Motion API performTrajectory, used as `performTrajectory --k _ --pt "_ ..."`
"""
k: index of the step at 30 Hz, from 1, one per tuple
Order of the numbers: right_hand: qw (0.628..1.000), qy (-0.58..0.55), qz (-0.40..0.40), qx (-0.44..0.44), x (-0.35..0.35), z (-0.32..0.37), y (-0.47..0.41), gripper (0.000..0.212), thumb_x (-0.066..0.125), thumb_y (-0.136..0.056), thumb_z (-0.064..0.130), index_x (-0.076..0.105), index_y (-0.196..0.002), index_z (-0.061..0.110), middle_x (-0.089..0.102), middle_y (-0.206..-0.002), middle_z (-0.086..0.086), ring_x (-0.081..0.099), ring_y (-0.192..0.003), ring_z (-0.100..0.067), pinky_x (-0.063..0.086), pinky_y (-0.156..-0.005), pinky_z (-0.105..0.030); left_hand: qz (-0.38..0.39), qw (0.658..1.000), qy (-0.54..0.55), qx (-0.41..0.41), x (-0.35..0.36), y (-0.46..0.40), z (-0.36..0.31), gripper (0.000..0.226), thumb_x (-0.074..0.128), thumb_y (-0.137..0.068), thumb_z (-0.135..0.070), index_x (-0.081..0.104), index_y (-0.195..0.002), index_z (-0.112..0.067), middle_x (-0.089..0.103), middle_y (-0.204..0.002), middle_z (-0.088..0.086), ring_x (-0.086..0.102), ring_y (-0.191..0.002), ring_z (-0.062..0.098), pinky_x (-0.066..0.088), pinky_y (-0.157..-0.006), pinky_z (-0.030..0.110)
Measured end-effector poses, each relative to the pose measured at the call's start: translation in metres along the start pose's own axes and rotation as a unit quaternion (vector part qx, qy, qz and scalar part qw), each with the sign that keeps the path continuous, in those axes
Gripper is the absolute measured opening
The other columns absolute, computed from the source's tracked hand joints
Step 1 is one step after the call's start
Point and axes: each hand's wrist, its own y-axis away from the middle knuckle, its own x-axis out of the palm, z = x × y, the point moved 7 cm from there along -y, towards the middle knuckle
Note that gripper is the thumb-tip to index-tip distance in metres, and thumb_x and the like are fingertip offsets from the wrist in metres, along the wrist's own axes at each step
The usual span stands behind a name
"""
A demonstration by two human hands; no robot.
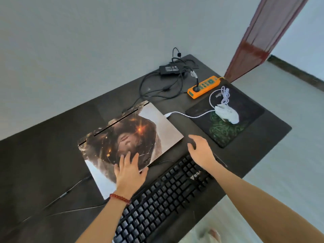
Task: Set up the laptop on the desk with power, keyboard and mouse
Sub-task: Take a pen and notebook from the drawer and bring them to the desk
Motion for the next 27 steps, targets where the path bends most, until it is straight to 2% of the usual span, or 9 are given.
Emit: performTrajectory --k 4,7,10,12,14,18,21,25,27 --pt "0.996 -0.075 -0.035 0.015 -0.085 -0.068 0.041 0.034 0.046 -0.093 0.013 0.052 -0.126 0.01 0.057 -0.127 -0.008 0.052 -0.119 -0.022 0.038 -0.102 -0.032 -0.028 0.993 0.003 0.111 0.0 0.013 -0.145 0.056 0.046 -0.09 -0.044 0.033 -0.139 -0.021 0.028 -0.15 0.005 0.018 -0.14 0.025 0.016 -0.114 0.049" --pt "0.992 -0.097 -0.067 0.039 -0.151 -0.138 0.074 0.03 0.047 -0.092 0.006 0.056 -0.12 0.003 0.062 -0.118 -0.015 0.056 -0.112 -0.027 0.038 -0.095 -0.027 -0.033 0.984 -0.004 0.173 0.017 0.034 -0.259 0.054 0.046 -0.09 -0.042 0.035 -0.139 -0.021 0.03 -0.149 0.004 0.023 -0.139 0.022 0.017 -0.114 0.046" --pt "0.988 -0.089 -0.108 0.07 -0.233 -0.238 0.126 0.029 0.046 -0.092 0.007 0.058 -0.118 0.001 0.063 -0.119 -0.017 0.058 -0.11 -0.03 0.038 -0.094 -0.029 -0.014 0.968 -0.008 0.25 0.06 0.074 -0.396 0.053 0.047 -0.091 -0.04 0.037 -0.138 -0.019 0.034 -0.147 0.004 0.028 -0.137 0.022 0.019 -0.114 0.046" --pt "0.975 -0.104 -0.15 0.13 -0.286 -0.311 0.172 0.028 0.047 -0.092 0.01 0.059 -0.117 0.005 0.063 -0.119 -0.014 0.059 -0.109 -0.027 0.04 -0.092 -0.026 0.006 0.95 -0.004 0.313 0.093 0.109 -0.486 0.05 0.048 -0.09 -0.037 0.04 -0.136 -0.018 0.038 -0.144 0.006 0.033 -0.134 0.023 0.024 -0.112 0.045" --pt "0.955 -0.123 -0.192 0.19 -0.337 -0.383 0.218 0.028 0.047 -0.092 0.012 0.059 -0.117 0.008 0.064 -0.119 -0.013 0.059 -0.108 -0.025 0.039 -0.09 -0.024 0.021 0.925 -0.015 0.38 0.123 0.148 -0.575 0.049 0.048 -0.09 -0.036 0.043 -0.134 -0.015 0.044 -0.141 0.006 0.039 -0.13 0.025 0.03 -0.109 0.042" --pt "0.909 -0.142 -0.269 0.286 -0.425 -0.512 0.307 0.029 0.045 -0.093 0.013 0.057 -0.12 0.009 0.064 -0.118 -0.012 0.058 -0.109 -0.025 0.041 -0.092 -0.028 0.061 0.86 -0.021 0.506 0.179 0.234 -0.74 0.046 0.048 -0.091 -0.033 0.044 -0.133 -0.014 0.048 -0.137 0.008 0.044 -0.126 0.024 0.034 -0.106 0.038" --pt "0.866 -0.176 -0.316 0.345 -0.463 -0.586 0.365 0.03 0.044 -0.094 0.014 0.056 -0.121 0.009 0.063 -0.119 -0.011 0.057 -0.11 -0.024 0.04 -0.091 -0.025 0.102 0.817 -0.017 0.567 0.22 0.282 -0.828 0.043 0.047 -0.092 -0.032 0.046 -0.131 -0.015 0.05 -0.135 0.007 0.045 -0.125 0.023 0.035 -0.104 0.038" --pt "0.803 -0.212 -0.376 0.412 -0.524 -0.696 0.439 0.031 0.044 -0.094 0.012 0.055 -0.122 0.007 0.062 -0.122 -0.013 0.055 -0.116 -0.026 0.042 -0.101 -0.037 0.178 0.771 -0.007 0.611 0.294 0.351 -0.96 0.038 0.048 -0.092 -0.03 0.052 -0.126 -0.014 0.053 -0.132 0.006 0.048 -0.122 0.021 0.037 -0.104 0.037" --pt "0.771 -0.223 -0.409 0.435 -0.561 -0.756 0.473 0.031 0.043 -0.094 0.012 0.055 -0.122 0.009 0.062 -0.122 -0.012 0.055 -0.116 -0.025 0.043 -0.1 -0.034 0.209 0.75 0.006 0.628 0.332 0.39 -1.029 0.037 0.049 -0.092 -0.029 0.054 -0.125 -0.012 0.054 -0.13 0.007 0.05 -0.12 0.021 0.039 -0.103 0.036"
